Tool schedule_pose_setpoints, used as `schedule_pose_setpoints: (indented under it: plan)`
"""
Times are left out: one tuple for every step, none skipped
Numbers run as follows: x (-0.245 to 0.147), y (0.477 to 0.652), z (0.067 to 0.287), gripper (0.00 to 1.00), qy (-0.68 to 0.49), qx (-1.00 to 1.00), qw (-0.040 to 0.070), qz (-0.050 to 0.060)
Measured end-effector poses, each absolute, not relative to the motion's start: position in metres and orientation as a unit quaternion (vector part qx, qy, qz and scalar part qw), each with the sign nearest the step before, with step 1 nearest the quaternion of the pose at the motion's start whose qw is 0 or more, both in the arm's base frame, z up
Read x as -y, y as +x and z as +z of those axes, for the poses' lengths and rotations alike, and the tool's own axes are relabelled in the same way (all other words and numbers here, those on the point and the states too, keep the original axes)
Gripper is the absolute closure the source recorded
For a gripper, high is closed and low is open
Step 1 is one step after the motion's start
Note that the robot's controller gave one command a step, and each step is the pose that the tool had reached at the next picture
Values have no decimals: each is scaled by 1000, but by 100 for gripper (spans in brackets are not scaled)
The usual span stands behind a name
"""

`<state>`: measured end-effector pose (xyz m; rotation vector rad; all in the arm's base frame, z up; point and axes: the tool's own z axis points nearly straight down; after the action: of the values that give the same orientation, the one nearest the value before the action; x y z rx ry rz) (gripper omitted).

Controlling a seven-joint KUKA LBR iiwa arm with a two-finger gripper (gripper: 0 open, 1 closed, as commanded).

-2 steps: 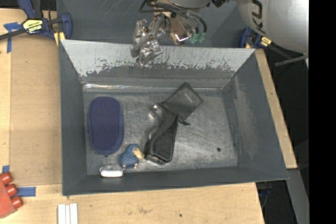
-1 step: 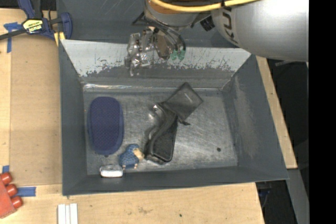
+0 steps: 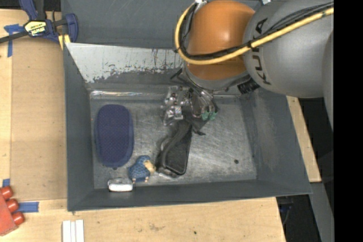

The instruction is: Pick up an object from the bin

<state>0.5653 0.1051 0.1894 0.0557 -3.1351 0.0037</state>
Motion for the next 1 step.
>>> schedule_pose_setpoints:
  plan:
    - [-108,568,194,0,20,1000,-2,0]
